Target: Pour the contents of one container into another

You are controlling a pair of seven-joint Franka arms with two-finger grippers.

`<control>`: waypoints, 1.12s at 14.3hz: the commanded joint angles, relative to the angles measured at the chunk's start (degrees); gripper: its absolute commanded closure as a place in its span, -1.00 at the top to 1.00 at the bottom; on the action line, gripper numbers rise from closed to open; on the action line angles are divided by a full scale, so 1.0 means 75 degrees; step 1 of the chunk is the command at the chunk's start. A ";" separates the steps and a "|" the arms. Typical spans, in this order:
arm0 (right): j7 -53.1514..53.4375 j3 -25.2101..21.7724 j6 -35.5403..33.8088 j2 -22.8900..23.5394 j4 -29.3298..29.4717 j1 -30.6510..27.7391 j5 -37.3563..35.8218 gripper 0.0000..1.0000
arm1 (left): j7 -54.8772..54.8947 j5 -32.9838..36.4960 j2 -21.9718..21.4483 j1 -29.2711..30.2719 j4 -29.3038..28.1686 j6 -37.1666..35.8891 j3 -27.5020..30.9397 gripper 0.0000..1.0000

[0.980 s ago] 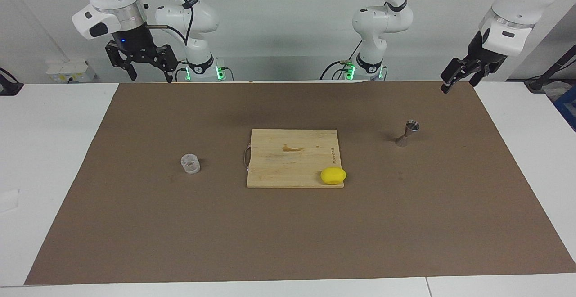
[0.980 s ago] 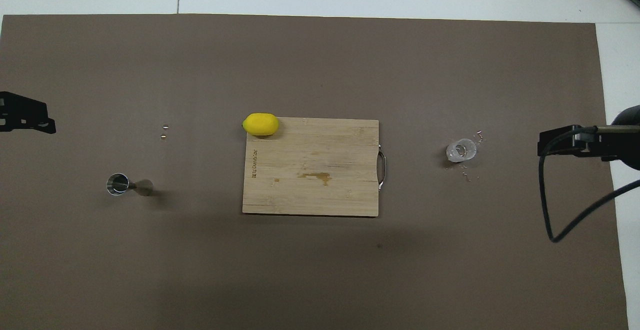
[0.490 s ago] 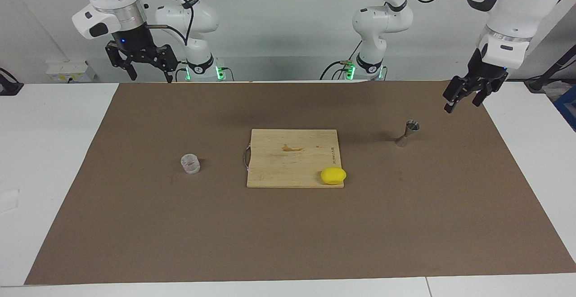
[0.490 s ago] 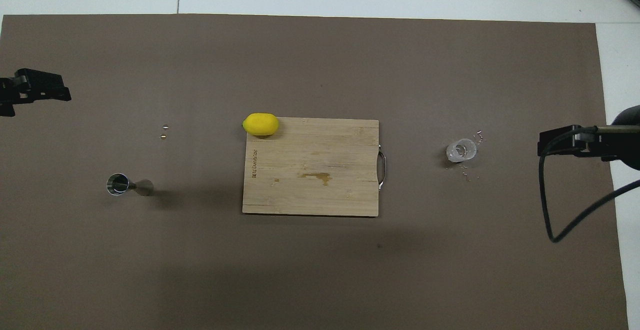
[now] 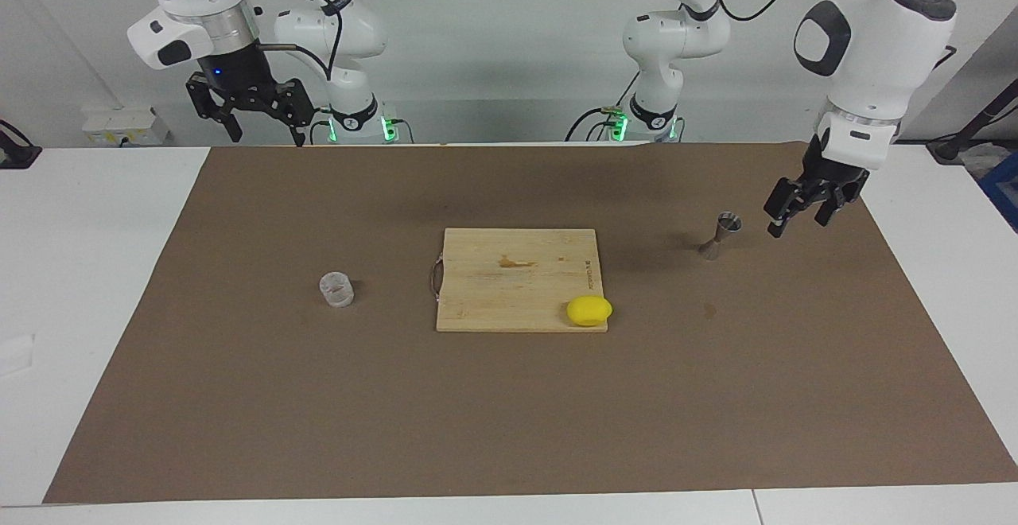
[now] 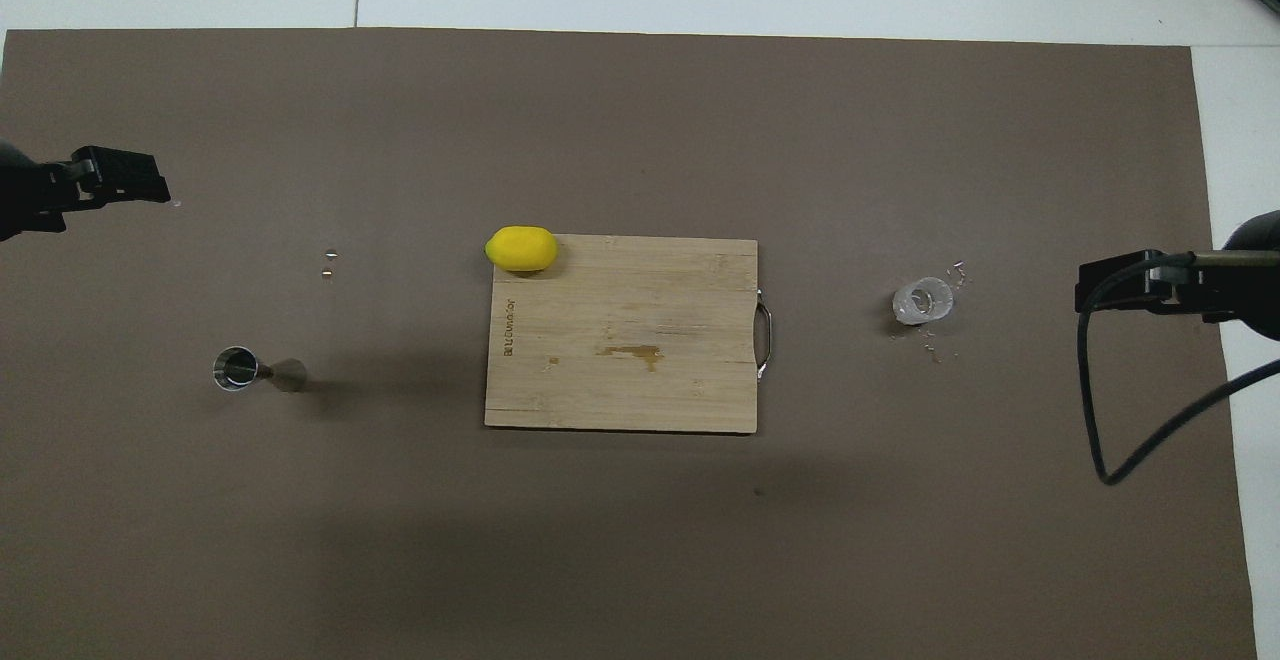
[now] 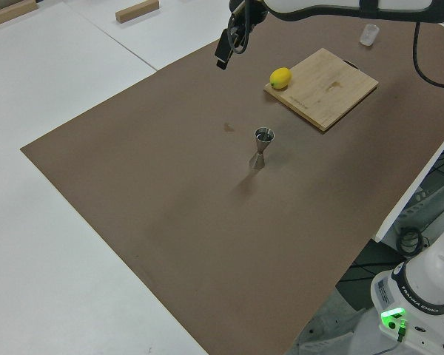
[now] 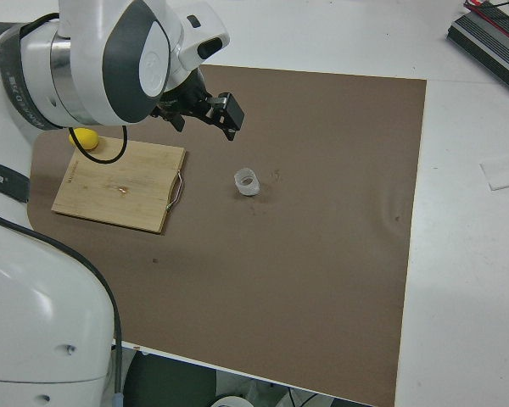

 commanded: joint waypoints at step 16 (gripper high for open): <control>-0.0167 0.0036 0.0060 -0.0135 -0.0148 -0.0113 0.0037 1.00 | -0.0192 0.0122 0.0088 -0.2069 -0.0930 0.0084 0.0016 1.00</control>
